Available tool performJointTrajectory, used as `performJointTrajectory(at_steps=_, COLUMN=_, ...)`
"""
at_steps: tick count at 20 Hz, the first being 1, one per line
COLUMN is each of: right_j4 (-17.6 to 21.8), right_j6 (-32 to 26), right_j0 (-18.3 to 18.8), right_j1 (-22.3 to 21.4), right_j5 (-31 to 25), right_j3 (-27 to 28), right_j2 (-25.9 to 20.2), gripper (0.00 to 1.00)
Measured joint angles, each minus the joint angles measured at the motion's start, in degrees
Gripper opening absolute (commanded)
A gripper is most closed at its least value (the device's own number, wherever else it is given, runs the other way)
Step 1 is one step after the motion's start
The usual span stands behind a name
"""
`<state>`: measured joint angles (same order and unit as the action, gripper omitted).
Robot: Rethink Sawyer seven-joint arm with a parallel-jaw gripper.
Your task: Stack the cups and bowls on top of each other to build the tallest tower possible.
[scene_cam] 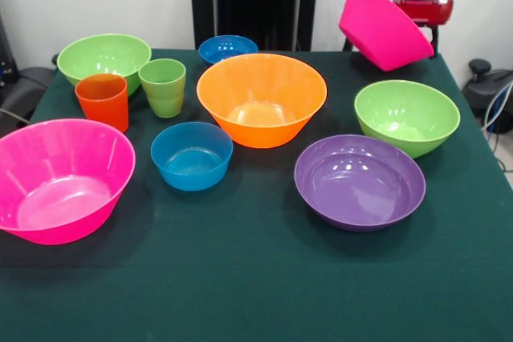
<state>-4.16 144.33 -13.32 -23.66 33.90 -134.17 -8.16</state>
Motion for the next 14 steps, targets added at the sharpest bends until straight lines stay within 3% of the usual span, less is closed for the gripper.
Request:
performJointTrajectory(at_steps=1, right_j4=0.09, right_j6=0.0, right_j0=0.06, right_j1=0.08, right_j5=0.13, right_j3=0.03, right_j2=-0.02, gripper=1.0)
performJointTrajectory(at_steps=2, right_j4=0.4, right_j6=0.0, right_j0=0.23, right_j1=0.34, right_j5=1.27, right_j3=0.19, right_j2=-0.03, gripper=0.0)
performJointTrajectory(at_steps=14, right_j4=0.62, right_j6=0.0, right_j0=0.47, right_j1=-0.35, right_j5=3.55, right_j3=-0.04, right_j2=0.0, gripper=0.0)
